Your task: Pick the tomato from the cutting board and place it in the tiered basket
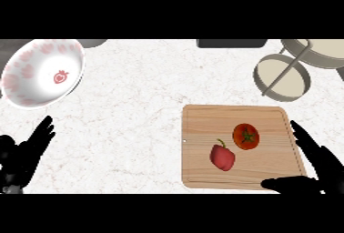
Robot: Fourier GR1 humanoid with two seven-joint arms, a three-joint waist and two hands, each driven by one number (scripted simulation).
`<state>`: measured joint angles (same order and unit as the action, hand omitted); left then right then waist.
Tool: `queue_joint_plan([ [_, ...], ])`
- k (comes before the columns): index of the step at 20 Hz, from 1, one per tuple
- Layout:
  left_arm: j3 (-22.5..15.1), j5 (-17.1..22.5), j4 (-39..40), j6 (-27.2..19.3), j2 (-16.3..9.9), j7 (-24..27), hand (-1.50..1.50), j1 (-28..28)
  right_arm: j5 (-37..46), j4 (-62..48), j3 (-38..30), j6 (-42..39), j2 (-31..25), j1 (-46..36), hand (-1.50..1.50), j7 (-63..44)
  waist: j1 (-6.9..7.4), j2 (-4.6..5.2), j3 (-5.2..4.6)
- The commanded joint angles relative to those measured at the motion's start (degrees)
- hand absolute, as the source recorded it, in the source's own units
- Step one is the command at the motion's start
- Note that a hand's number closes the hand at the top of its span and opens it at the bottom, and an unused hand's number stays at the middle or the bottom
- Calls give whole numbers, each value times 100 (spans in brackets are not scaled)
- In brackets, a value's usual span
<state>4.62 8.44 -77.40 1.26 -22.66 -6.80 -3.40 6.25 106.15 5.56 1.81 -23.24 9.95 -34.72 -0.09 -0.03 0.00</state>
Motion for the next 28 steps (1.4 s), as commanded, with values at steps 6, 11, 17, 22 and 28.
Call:
queue_joint_plan([
  [6, 425, -47, -45, 392, 56, -155, 0, 100, 226, -1008, -330, -349, 495, -335, -150, 825, 13, 3, 1],
  [11, 281, -408, -203, 343, 384, 2, 0, -217, 673, -964, -167, -96, 944, -185, -150, 1157, 14, 0, 1],
  [17, 289, -596, -884, 85, 623, -674, 0, -146, 861, -1597, -337, -176, 1111, -738, -150, 1171, 32, 1, 2],
  [22, 532, -608, -293, 434, 584, -544, 0, 208, 996, -1826, -407, -173, 1347, -1104, -150, 1004, 14, 3, 0],
  [28, 803, -635, -191, 704, 430, -111, 0, 5, 1077, -2088, -356, -104, 1640, -1463, -150, 823, 23, 1, 0],
])
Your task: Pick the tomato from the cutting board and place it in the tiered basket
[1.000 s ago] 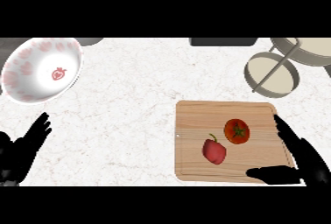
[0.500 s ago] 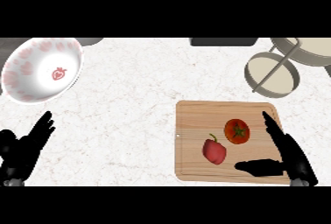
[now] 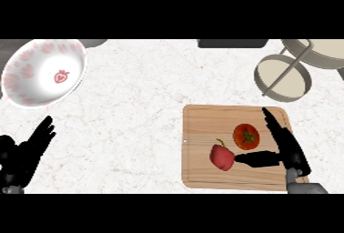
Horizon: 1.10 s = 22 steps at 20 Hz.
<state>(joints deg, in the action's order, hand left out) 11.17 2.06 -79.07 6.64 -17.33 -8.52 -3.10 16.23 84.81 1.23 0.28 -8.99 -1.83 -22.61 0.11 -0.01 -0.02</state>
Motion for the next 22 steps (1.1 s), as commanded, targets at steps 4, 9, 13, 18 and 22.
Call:
queue_joint_plan([
  [4, 33, -244, -72, -38, 216, -45, 0, 83, 281, -419, 147, 160, 341, 15, -150, 339, -7, 1, 2],
  [9, 172, -287, -177, 51, 179, 135, 0, -203, 443, -750, 286, 169, 490, -192, -150, 405, 8, 1, 2],
  [13, 128, -189, -451, 87, 211, -255, 0, -101, 396, -1512, -62, 210, 261, -938, 150, 1364, 51, 6, 7],
  [18, 288, -194, -60, 249, 99, -173, 0, 179, 767, -647, 242, 870, 728, -417, 150, 1035, -6, -1, 2],
  [22, 194, -388, 166, 27, 354, 70, 0, 183, 700, 51, 156, 1036, 707, 121, 150, 948, -31, -4, 1],
])
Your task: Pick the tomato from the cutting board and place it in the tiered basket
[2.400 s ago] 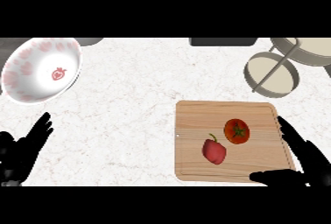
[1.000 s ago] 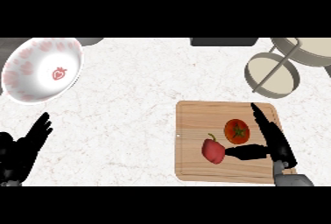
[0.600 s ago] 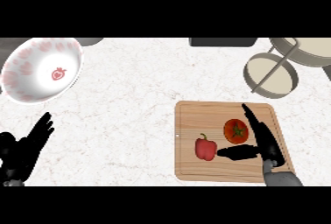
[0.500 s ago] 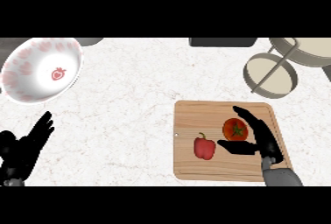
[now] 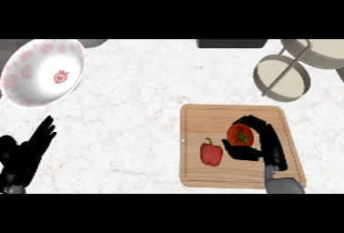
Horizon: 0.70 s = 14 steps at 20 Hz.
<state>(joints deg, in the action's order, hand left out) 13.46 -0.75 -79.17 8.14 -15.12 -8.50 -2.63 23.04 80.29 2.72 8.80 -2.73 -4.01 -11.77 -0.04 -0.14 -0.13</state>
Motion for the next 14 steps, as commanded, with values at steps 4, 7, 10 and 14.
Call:
queue_joint_plan([
  [4, -71, -121, -276, -132, 167, -242, 0, -16, 83, 736, -191, 402, 27, 441, 150, -274, -2, 9, 13],
  [7, -41, -39, -384, 68, 95, 4, 0, -325, 1183, 1247, 175, 819, 12, 170, 150, -1555, 47, -1, 4],
  [10, -199, -94, -230, 116, 92, -65, 0, 100, 2647, 562, 789, 959, 162, -695, 150, -2486, 348, 67, -55],
  [14, -313, -108, -208, 194, 103, -167, 0, 213, 3677, 100, 968, 650, 239, -1560, 150, -3556, 569, 88, -95],
])
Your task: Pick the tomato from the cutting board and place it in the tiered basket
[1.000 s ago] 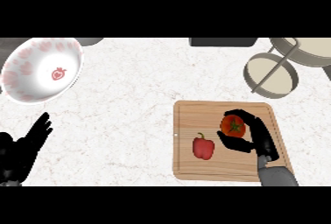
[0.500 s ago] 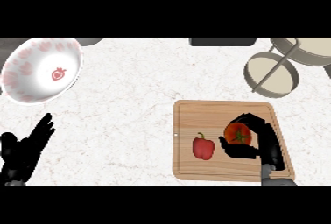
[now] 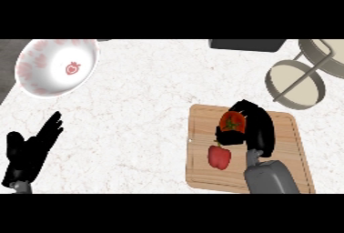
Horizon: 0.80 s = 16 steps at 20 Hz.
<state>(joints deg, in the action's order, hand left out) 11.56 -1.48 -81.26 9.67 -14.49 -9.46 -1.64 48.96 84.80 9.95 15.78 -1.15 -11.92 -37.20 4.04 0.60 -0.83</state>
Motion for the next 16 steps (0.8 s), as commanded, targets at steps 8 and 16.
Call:
queue_joint_plan([
  [8, -83, -87, 191, -57, 43, -100, 0, 305, 2844, -909, 528, -890, 114, -3371, 150, -3698, 89, -53, 30],
  [16, 12, -78, 348, -107, 42, 8, 0, 337, 2960, -2181, 186, -819, 113, -5240, 150, -4324, -50, -12, 69],
])
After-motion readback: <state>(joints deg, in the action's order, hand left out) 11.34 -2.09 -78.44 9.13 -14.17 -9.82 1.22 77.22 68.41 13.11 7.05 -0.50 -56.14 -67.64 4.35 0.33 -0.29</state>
